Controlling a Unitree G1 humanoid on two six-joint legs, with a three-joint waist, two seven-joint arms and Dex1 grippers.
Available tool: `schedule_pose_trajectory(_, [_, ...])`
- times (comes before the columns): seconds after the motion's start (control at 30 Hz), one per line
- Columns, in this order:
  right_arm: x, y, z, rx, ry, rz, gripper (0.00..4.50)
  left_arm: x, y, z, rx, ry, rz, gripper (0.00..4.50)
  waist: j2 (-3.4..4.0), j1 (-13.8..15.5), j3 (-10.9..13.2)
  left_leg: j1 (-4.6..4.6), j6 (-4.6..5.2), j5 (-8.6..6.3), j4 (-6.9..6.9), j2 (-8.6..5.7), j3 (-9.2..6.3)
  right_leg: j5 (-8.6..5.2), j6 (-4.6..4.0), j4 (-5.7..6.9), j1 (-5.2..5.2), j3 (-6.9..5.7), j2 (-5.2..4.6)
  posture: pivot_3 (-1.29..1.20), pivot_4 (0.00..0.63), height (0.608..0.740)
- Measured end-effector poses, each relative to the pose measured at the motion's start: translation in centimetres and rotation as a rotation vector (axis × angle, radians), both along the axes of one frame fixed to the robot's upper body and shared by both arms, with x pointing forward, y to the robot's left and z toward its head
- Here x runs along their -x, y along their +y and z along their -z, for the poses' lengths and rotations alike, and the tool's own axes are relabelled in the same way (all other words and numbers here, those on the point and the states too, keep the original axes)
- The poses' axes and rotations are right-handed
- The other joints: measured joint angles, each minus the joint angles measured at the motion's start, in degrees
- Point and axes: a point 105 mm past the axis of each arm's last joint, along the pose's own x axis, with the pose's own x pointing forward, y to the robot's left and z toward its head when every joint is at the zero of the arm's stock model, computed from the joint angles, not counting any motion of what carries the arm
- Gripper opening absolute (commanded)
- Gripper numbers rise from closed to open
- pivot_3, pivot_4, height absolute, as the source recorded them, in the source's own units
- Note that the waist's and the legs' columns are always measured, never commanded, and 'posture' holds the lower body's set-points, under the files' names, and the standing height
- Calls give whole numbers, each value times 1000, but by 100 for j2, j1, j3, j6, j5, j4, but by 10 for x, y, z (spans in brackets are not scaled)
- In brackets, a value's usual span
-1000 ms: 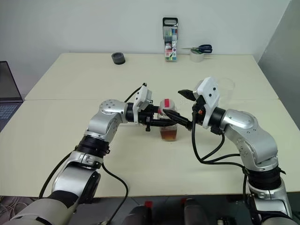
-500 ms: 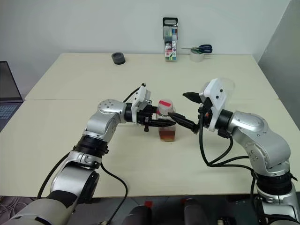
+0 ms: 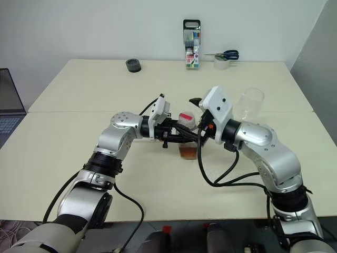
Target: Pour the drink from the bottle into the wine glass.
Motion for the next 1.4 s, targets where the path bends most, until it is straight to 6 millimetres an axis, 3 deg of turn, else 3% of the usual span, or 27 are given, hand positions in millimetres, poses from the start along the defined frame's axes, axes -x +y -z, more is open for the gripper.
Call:
schedule_pose_trajectory(0.37, [-7,-6,2,-7,3,52,4500,0,0,0,0,0,1,1765,0,0,0,0,0,0,0,0,0,0,0,0,0,0,0,0,150,740])
schedule_pose_trajectory(1.1, [-1,-16,1,-31,39,60,4500,0,0,0,-1,0,1,1765,0,1,0,0,0,0,0,0,0,0,0,0,0,0,0,0,150,740])
schedule_pose_trajectory(1.4, [2,-13,8,-78,168,30,4500,1,0,0,-2,1,7,1765,0,1,0,0,1,0,0,0,0,0,0,0,0,0,0,0,150,740])
